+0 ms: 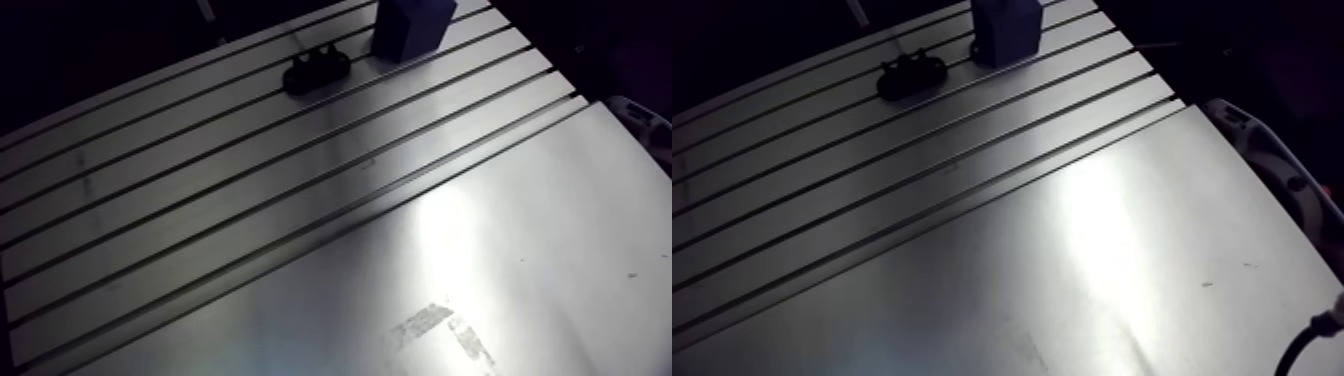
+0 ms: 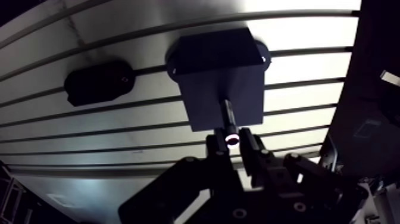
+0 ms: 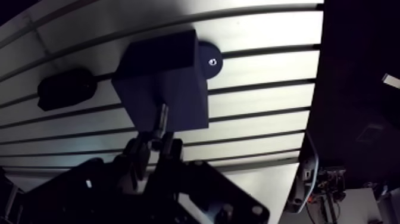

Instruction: Pick up the M10 bolt and insert it into the hole until fully seated.

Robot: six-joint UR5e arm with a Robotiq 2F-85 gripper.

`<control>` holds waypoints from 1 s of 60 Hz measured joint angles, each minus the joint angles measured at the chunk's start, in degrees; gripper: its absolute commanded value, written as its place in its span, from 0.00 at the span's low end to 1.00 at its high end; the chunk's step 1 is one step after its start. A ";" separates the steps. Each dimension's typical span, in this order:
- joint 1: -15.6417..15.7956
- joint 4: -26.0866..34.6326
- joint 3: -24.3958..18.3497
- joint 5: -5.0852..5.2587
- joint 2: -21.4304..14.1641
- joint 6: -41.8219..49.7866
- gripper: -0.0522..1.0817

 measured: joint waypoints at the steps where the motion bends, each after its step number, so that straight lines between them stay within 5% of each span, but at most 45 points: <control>1: 0.00 0.00 -0.01 0.00 0.01 0.00 0.98; 52: 0.09 -0.09 0.54 0.12 0.19 0.06 0.93; 56: 0.10 -0.10 0.69 0.14 0.19 0.07 0.76; 57: 0.10 -0.11 0.72 0.15 0.20 0.05 0.55; 58: 0.10 -0.11 0.76 0.15 0.20 0.05 0.55; 60: 0.10 -0.12 0.83 0.15 0.20 -0.01 0.08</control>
